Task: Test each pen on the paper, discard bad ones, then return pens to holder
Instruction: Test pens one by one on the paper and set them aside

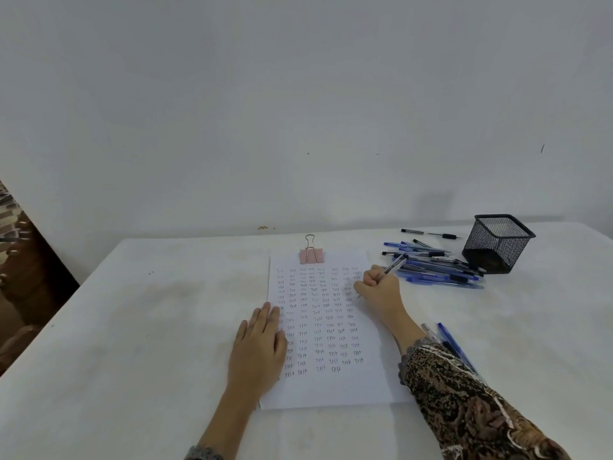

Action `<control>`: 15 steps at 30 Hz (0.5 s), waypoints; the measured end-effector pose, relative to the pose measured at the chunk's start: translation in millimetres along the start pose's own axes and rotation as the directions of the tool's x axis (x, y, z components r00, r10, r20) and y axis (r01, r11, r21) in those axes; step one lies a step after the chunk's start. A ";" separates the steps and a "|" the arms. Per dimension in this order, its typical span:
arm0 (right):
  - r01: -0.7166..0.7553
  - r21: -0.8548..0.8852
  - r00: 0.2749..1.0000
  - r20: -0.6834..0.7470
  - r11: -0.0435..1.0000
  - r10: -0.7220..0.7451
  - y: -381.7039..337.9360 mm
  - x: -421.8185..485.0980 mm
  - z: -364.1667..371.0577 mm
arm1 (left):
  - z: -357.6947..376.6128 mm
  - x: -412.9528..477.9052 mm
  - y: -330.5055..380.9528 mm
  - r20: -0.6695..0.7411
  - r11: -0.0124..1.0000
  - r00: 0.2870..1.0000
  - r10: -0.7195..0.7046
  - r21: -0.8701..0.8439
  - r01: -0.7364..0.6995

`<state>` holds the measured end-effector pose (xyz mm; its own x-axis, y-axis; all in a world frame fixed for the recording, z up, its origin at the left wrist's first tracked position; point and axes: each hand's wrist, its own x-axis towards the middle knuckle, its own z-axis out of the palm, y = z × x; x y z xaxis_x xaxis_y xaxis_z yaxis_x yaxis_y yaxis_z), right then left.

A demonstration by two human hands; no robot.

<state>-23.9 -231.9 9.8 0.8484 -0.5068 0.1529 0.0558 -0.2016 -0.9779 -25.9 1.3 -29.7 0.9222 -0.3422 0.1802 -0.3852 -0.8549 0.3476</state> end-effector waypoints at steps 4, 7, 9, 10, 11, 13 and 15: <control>0.002 -0.006 1.000 0.012 1.000 -0.002 -1.0 0.0 0.6 | -2.6 -0.4 1.5 0.003 1.000 1.000 -0.012 0.007 0.012; 0.000 -0.013 1.000 0.000 1.000 0.000 -1.3 -0.9 -0.6 | -3.9 -1.5 2.2 0.011 1.000 1.000 -0.016 -0.006 0.016; 0.002 -0.008 0.999 -0.034 1.000 -0.002 -0.6 -1.1 -0.1 | -4.4 -2.1 1.6 0.011 1.000 1.000 -0.019 -0.011 0.020; 0.007 -0.008 0.999 -0.036 1.000 -0.008 -0.6 -1.0 0.7 | -4.5 -1.9 1.5 0.010 1.000 1.000 -0.019 -0.009 0.019; 0.012 -0.013 0.999 -0.035 1.000 -0.012 -0.5 -0.7 1.2 | -4.0 -1.6 1.5 0.011 1.000 1.000 -0.017 -0.010 0.017; 0.014 -0.020 0.999 -0.035 1.000 -0.015 -0.5 -0.5 1.5 | -3.2 -0.5 2.3 0.011 1.000 1.000 -0.016 -0.019 0.016; 0.019 -0.018 0.999 -0.026 1.000 -0.019 -1.6 -0.9 1.6 | -2.8 -0.4 2.2 0.005 0.999 1.000 -0.016 -0.029 0.016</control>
<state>-23.9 -229.7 10.9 0.8331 -0.5246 0.1756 0.0623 -0.2264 -0.9720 -27.1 0.6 -26.4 0.9285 -0.3303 0.1700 -0.3709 -0.8487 0.3770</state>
